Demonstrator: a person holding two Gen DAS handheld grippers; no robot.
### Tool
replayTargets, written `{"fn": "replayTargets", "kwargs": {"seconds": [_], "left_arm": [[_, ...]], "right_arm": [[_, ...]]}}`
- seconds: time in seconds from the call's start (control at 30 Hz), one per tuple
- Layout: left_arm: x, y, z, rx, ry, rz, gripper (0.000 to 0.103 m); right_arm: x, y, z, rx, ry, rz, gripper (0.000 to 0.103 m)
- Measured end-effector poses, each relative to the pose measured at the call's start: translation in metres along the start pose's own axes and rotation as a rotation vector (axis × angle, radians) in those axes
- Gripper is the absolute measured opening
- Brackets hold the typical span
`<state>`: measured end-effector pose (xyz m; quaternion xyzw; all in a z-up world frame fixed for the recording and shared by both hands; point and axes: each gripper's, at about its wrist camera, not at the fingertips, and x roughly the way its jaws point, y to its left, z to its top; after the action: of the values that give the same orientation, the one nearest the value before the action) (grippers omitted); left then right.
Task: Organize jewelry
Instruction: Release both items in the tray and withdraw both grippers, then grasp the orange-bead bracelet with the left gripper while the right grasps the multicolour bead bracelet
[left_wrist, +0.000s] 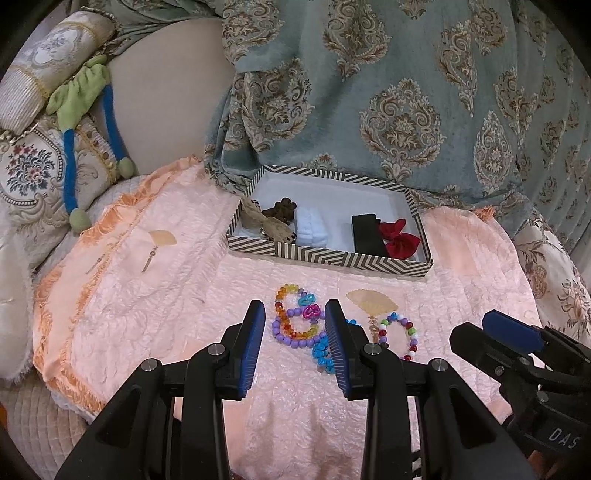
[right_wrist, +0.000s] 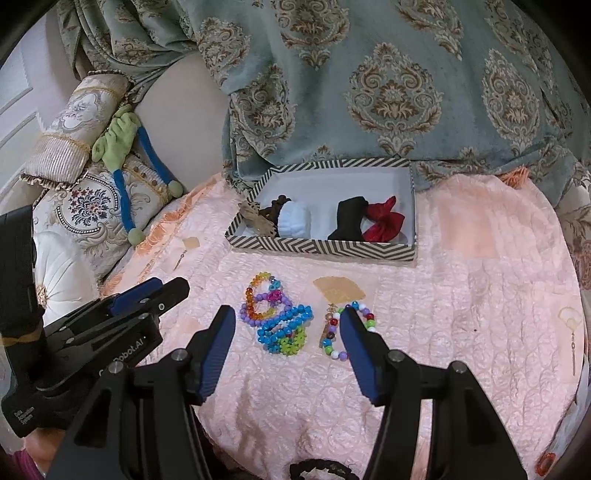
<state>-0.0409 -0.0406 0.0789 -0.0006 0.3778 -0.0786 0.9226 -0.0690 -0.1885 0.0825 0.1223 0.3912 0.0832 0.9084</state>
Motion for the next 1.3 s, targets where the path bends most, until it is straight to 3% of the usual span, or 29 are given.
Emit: {"fn": "replayTargets", "kwargs": {"seconds": [0.87,1.03,1.2,1.3], "left_arm": [[0.019,0.011,-0.005,-0.045,0.055,-0.023,0.016],[0.034,0.028,-0.005,-0.113,0.121,-0.095,0.016],[0.062,0.057,-0.013,-0.260,0.239,-0.195,0.022],[0.073,0.064,-0.017,-0.290,0.263,-0.201,0.023]], "right_arm": [[0.013,-0.002,-0.002,-0.002,0.034,-0.018,0.062],[0.020,-0.009,-0.004,-0.004,0.047,-0.044,0.062],[0.037,-0.028,-0.010,0.012,0.085,-0.084,0.063],[0.049,-0.044,-0.017,0.029,0.114,-0.104,0.063]]}}
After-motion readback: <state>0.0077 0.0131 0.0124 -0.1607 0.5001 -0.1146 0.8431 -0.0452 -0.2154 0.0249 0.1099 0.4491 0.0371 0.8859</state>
